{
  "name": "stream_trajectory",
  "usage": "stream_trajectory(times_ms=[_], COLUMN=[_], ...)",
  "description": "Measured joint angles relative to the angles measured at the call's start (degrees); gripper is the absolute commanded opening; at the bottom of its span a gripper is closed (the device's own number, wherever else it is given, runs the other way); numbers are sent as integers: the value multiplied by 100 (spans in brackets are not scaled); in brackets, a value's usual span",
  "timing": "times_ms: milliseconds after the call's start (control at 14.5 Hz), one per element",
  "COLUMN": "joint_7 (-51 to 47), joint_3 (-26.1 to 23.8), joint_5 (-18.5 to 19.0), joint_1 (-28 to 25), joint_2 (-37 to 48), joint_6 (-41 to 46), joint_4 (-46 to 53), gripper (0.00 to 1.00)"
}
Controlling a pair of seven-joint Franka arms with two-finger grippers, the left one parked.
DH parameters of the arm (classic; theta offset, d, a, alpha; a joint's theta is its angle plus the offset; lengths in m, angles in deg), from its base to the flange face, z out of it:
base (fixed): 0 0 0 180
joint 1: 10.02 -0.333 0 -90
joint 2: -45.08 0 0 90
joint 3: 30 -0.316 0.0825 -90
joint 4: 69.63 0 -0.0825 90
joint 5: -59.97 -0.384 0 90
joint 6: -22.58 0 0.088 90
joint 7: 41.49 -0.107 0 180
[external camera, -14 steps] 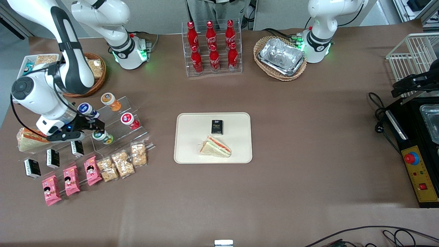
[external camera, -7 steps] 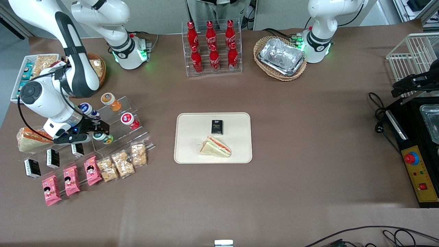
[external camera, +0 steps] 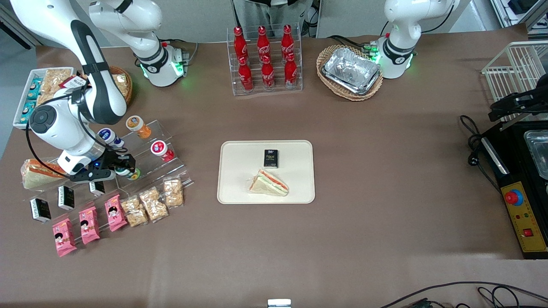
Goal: Place green gum on tray
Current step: 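Close the right gripper on the jar and lift it off the rack, then carry the held green gum jar over the cream tray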
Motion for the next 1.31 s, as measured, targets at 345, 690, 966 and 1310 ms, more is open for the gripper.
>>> stream_trajectory(times_ms=[345, 690, 966, 1310], joint_7=[6, -107, -1550, -3920], joint_3=[3, -23, -166, -454], joint_5=[0, -12, -89, -157], joint_1=[6, -31, -888, -2424], joint_2=[180, 932, 1028, 642], joint_6=[273, 3688, 5049, 4491], joint_4=[276, 2434, 3515, 3481], gripper=[0, 0, 0, 0])
